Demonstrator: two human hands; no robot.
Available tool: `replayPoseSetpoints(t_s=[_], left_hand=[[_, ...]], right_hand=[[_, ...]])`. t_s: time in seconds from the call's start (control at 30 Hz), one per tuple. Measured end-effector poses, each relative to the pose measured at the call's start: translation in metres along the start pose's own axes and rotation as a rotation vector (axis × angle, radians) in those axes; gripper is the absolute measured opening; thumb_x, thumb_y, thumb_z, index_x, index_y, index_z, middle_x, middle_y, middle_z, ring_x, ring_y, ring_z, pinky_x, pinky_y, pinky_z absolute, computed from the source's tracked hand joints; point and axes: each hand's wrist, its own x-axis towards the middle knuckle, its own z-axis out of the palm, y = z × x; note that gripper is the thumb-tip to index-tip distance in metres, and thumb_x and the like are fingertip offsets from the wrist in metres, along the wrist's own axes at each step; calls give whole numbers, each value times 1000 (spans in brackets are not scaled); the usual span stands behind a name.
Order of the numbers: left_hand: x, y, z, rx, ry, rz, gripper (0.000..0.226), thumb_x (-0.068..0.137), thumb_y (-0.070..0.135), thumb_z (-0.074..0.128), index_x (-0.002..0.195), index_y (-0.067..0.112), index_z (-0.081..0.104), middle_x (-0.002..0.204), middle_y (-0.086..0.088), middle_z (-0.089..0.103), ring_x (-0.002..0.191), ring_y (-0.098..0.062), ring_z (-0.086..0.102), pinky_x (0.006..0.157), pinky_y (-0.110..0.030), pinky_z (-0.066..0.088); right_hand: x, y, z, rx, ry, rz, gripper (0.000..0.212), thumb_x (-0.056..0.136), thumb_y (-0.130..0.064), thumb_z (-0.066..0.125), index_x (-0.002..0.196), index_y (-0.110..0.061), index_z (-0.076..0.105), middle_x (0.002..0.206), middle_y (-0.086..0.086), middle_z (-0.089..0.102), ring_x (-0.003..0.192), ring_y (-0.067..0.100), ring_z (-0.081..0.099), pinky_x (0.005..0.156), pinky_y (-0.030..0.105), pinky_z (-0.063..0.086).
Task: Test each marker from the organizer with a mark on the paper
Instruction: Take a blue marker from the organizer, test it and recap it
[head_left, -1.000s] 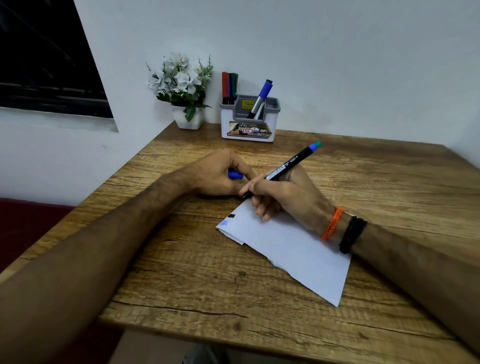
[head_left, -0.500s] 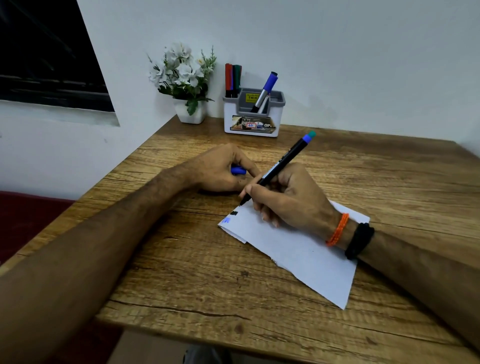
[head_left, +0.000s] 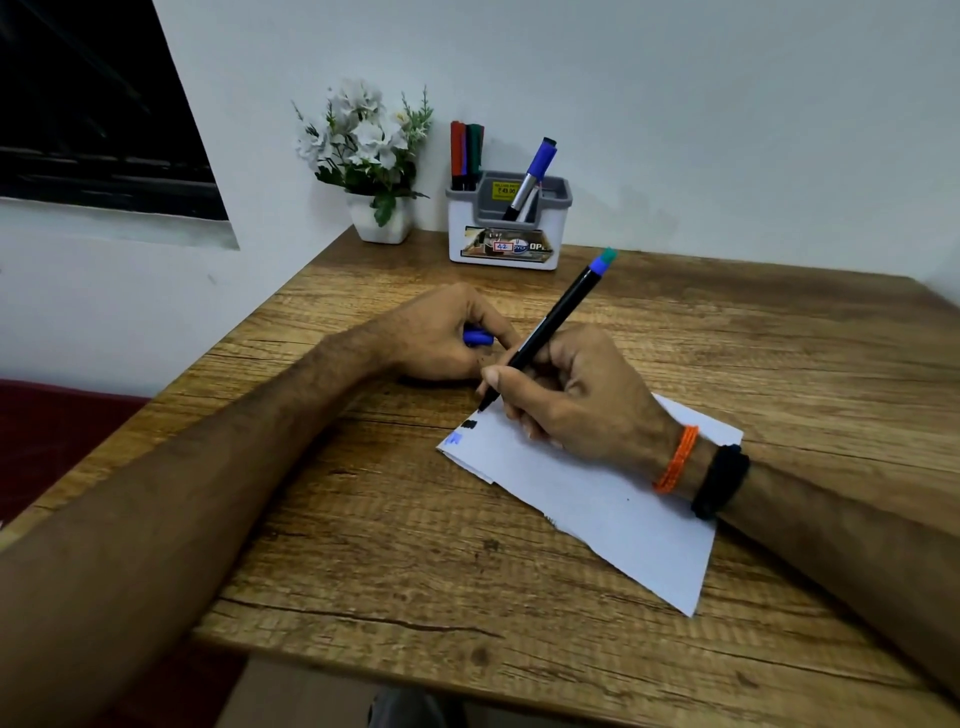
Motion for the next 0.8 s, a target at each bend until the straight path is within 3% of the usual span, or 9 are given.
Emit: replayPoseSetpoints(t_s=[0.1,0.2,0.3,0.37,0.43,0.53,0.6,0.8], left_hand=[[0,1,0,8,3,-7,29,84,15,71,88,43,71,77,33,68,72,11,61,72,-19,45],[0,0,0,9,9,-13,26,84,12,71,95,35,75,78,31,69,73,10,62,72,-17,45],[0,1,0,16,1,-5,28,84,12,71,92,39,72,74,34,67,71,11,61,67,-9,43],[0,1,0,15,5,-3,27,84,14,71,91,40,71,76,32,68,71,9,61,68,-12,45],[-1,1,0,2,6,6,29,84,13,71,91,41,72,81,27,71,74,7,63,73,-18,49],[-2,3,0,3,1,13,36,84,10,69,84,46,68,76,31,69,71,10,62,71,-11,46],[-2,4,0,8,0,14,38,85,10,69,83,47,67,74,33,68,70,11,61,68,-8,44],[-2,3,1,-8,-5,14,37,84,11,70,86,47,69,81,28,70,76,9,63,74,-16,46]], right_hand=[[0,0,1,-55,0,-24,22,93,-14,65,72,-18,70,47,-19,59,41,0,56,45,9,39],[1,1,0,-62,30,-6,18,93,-16,66,78,-13,74,48,-17,60,42,0,56,45,9,39],[0,-1,1,-60,12,-22,27,93,-15,66,68,-24,67,46,-18,59,41,0,55,45,9,38],[0,-1,2,-77,14,-32,28,93,-15,66,67,-28,66,46,-20,59,41,0,56,45,9,38],[1,0,1,-84,38,-22,22,93,-17,67,72,-22,70,46,-19,59,42,-1,56,45,9,38],[0,0,0,-80,32,-28,16,93,-16,67,80,-12,75,47,-18,59,42,0,56,45,10,39],[-1,-1,1,-85,30,-41,15,92,-16,67,80,-12,75,49,-17,61,43,0,57,45,11,40],[-1,0,0,-94,53,-28,15,92,-16,67,78,-14,74,49,-19,61,42,0,57,45,10,40]])
